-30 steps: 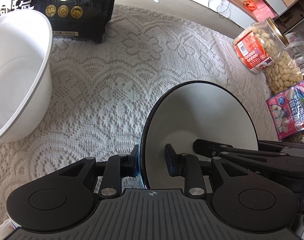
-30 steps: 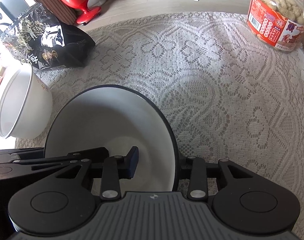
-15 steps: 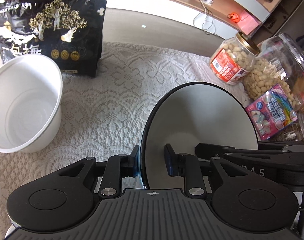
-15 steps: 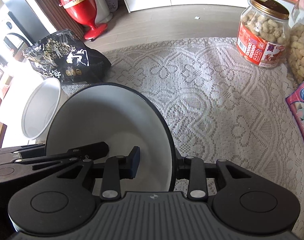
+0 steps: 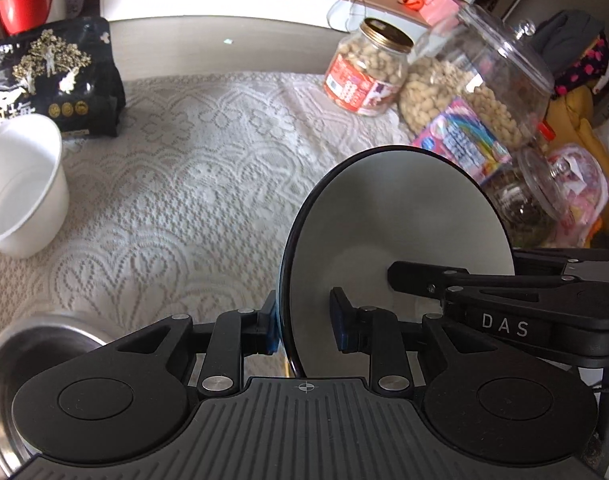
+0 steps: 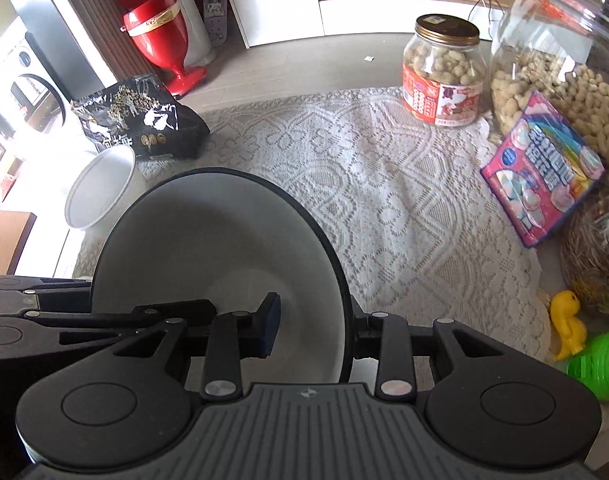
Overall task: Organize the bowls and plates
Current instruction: 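Lower the blue bowl onto the stack and open the left gripper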
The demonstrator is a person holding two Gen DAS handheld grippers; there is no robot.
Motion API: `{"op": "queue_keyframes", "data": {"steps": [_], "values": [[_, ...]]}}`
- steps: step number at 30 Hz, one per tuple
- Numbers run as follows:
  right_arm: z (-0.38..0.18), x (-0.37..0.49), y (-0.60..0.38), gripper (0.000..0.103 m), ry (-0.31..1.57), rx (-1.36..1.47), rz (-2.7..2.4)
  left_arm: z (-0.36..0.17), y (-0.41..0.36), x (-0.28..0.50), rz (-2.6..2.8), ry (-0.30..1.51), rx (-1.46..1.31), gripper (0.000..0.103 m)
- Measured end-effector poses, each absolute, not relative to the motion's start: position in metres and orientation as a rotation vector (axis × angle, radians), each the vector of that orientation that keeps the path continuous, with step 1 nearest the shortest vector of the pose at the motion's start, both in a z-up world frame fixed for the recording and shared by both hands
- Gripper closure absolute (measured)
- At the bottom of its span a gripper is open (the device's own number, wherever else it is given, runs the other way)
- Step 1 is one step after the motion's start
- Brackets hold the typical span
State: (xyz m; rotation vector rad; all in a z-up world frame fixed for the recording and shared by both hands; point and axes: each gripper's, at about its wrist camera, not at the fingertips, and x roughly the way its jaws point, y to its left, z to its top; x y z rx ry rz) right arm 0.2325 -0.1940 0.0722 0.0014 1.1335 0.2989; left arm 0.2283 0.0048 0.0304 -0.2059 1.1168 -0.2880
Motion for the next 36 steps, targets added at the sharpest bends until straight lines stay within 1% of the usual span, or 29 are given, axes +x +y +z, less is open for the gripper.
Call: {"op": "queue_keyframes", "data": {"steps": [6,10,16,23,30,32,36], "values": [[0.04,0.202,-0.222,0.07,1.198,0.031,0.298,0.004,-0.022,0.198,-0.307,1.181,-0.14,0.075],[0.019,0.193,-0.227,0.071,1.236,0.035,0.31,-0.01,-0.025,0.192,-0.286,1.214,-0.117,0.082],[0.008,0.196,-0.239,0.072,1.244,0.089,0.33,-0.01,-0.018,0.198,-0.286,1.228,-0.153,0.083],[0.015,0.197,-0.247,0.072,1.217,0.099,0.325,0.002,-0.01,0.208,-0.257,1.185,-0.159,0.083],[0.039,0.189,-0.241,0.071,1.117,0.022,0.295,0.022,0.0,0.206,-0.278,1.11,-0.159,0.083],[0.053,0.188,-0.236,0.067,1.076,0.001,0.286,0.027,0.013,0.207,-0.298,1.084,-0.204,0.083],[0.077,0.192,-0.215,0.067,1.012,-0.006,0.319,0.032,0.06,0.215,-0.27,1.026,-0.323,0.083]]}}
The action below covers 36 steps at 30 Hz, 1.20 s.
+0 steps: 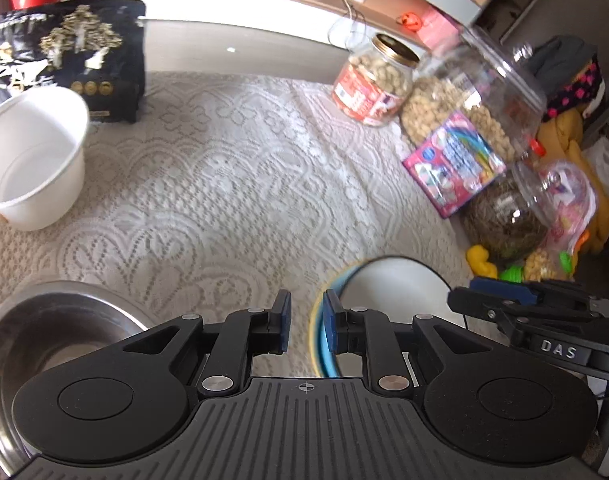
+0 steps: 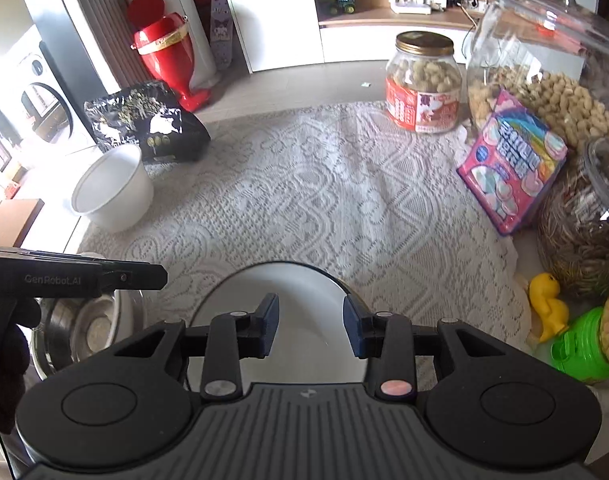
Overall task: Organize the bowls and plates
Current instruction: 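Lower the blue bowl onto the stack and open the left gripper, then move the left gripper to the white plastic bowl and grasp its rim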
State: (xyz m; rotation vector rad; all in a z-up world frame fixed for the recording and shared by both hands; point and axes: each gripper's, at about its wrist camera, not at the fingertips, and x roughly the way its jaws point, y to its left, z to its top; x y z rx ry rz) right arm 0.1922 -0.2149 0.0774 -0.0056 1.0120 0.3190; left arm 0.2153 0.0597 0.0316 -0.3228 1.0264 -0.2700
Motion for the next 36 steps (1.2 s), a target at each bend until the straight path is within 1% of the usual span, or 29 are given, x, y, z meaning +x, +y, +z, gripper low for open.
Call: {"op": "queue_keyframes", "data": {"steps": [5,8,9,11,13,15,19,26,31,32,33,36], "values": [[0.096,0.218,-0.156,0.067,0.982,-0.033,0.357,0.045,0.136,0.241,-0.179,0.892,-0.445,0.083],[0.093,0.241,-0.118,0.067,1.002,-0.034,0.373,0.045,0.187,0.25,-0.1,0.75,-0.513,0.083],[0.089,0.249,-0.102,0.067,1.018,-0.041,0.383,0.04,0.201,0.249,-0.075,0.736,-0.541,0.083],[0.083,0.263,-0.074,0.067,1.042,-0.065,0.408,0.032,0.23,0.248,0.003,0.799,-0.59,0.083],[0.077,0.28,-0.043,0.067,1.051,-0.084,0.427,0.031,0.256,0.241,0.058,0.776,-0.637,0.083],[0.072,0.294,-0.011,0.067,1.05,-0.093,0.452,0.033,0.273,0.234,0.134,0.767,-0.619,0.083],[0.056,0.317,0.034,0.067,1.059,-0.081,0.454,0.026,0.293,0.231,0.202,0.804,-0.62,0.083],[0.024,0.349,0.065,0.067,1.121,-0.025,0.415,0.007,0.297,0.238,0.249,0.864,-0.625,0.083],[0.003,0.359,0.079,0.067,1.129,-0.065,0.382,-0.005,0.301,0.241,0.303,0.882,-0.63,0.083],[-0.001,0.361,0.08,0.072,1.142,-0.057,0.382,-0.008,0.301,0.243,0.296,0.889,-0.643,0.082],[-0.004,0.362,0.08,0.08,1.153,-0.046,0.385,-0.011,0.301,0.245,0.288,0.897,-0.652,0.082],[-0.011,0.361,0.076,0.089,1.205,-0.029,0.413,-0.018,0.292,0.253,0.249,0.922,-0.632,0.082]]}}
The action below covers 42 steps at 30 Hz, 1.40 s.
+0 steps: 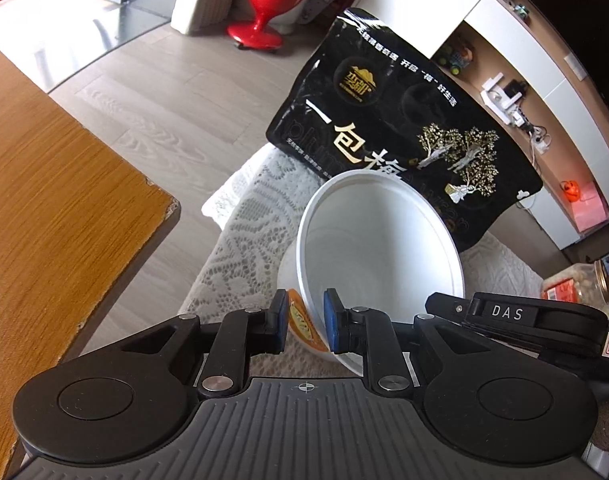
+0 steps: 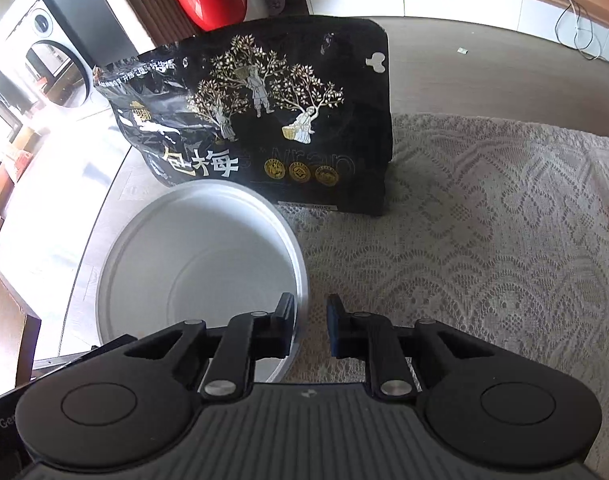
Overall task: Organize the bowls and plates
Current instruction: 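Move the left gripper to the white plastic bowl and grasp its rim, then carry the white plastic bowl over the stack and lower it in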
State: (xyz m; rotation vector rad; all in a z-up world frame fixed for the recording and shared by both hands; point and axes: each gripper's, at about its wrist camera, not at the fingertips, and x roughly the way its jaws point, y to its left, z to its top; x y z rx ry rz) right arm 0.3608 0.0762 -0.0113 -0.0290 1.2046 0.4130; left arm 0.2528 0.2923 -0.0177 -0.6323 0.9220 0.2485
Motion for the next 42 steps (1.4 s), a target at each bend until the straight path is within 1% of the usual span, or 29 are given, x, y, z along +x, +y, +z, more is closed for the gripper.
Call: {"op": "queue_keyframes", "data": {"steps": [2,4,10,13,19,25,27,31,34,37,42], "values": [[-0.013,0.357,0.071,0.091,1.23,-0.031,0.422,-0.019,0.286,0.255,0.213,0.933,-0.624,0.083],[-0.011,0.35,0.064,0.09,1.253,-0.032,0.43,-0.017,0.279,0.256,0.177,0.935,-0.614,0.084],[0.005,0.337,0.04,0.091,1.22,-0.071,0.397,-0.015,0.268,0.257,0.161,0.93,-0.601,0.084],[0.008,0.34,0.034,0.09,1.202,-0.053,0.365,-0.023,0.275,0.259,0.179,0.952,-0.629,0.082],[-0.01,0.35,0.038,0.088,1.203,-0.066,0.322,-0.032,0.275,0.264,0.153,0.977,-0.667,0.081],[-0.032,0.351,0.04,0.088,1.264,-0.04,0.319,-0.049,0.272,0.277,0.132,1.039,-0.709,0.083],[-0.029,0.345,0.041,0.091,1.255,-0.054,0.327,-0.055,0.272,0.281,0.122,1.063,-0.751,0.085],[0.001,0.323,0.033,0.091,1.17,-0.108,0.346,-0.038,0.263,0.275,0.091,1.026,-0.749,0.086],[0.034,0.298,0.01,0.09,1.102,-0.129,0.338,-0.004,0.241,0.26,-0.007,0.933,-0.697,0.086],[0.064,0.267,-0.025,0.089,1.038,-0.128,0.324,0.021,0.212,0.244,-0.138,0.876,-0.648,0.084],[0.101,0.209,-0.105,0.088,0.935,-0.049,0.23,0.038,0.146,0.221,-0.371,0.87,-0.538,0.083]]}}
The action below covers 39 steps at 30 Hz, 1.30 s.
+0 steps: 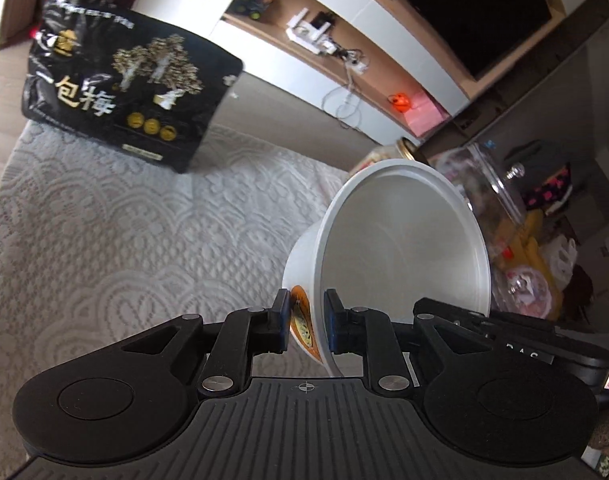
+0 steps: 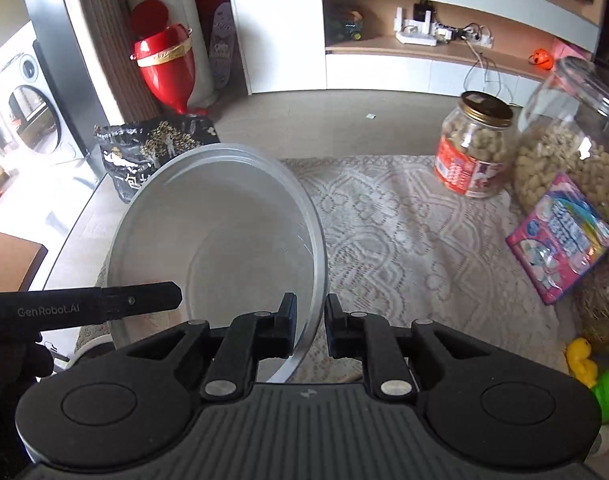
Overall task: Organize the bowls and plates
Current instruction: 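Carry the white plastic bowl over the stack and lower it in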
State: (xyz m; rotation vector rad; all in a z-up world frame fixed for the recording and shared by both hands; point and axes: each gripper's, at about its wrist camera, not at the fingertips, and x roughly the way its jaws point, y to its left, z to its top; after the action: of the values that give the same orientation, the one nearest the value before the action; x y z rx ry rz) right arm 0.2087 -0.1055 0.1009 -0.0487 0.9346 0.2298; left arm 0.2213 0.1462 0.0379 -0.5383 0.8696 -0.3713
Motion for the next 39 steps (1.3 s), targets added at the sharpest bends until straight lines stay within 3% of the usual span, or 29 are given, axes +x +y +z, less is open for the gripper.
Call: {"op": "queue_keyframes", "data": {"steps": [10,17,28,35,39], "values": [[0.081,0.126,-0.198,0.088,0.839,0.101,0.013,0.012,0.046,0.193,-0.616,0.902,-0.275,0.085],[0.062,0.126,-0.213,0.087,0.91,0.174,0.01,-0.003,0.048,0.199,-0.637,0.968,-0.33,0.083],[0.043,0.126,-0.227,0.084,0.943,0.232,-0.025,0.008,0.054,0.195,-0.611,0.882,-0.324,0.084],[0.061,0.118,-0.238,0.06,0.799,0.228,0.048,0.011,0.061,0.184,-0.432,0.802,-0.332,0.083],[0.061,0.13,-0.24,0.06,0.779,0.173,0.147,0.009,0.057,0.173,-0.357,0.831,-0.398,0.083]]}}
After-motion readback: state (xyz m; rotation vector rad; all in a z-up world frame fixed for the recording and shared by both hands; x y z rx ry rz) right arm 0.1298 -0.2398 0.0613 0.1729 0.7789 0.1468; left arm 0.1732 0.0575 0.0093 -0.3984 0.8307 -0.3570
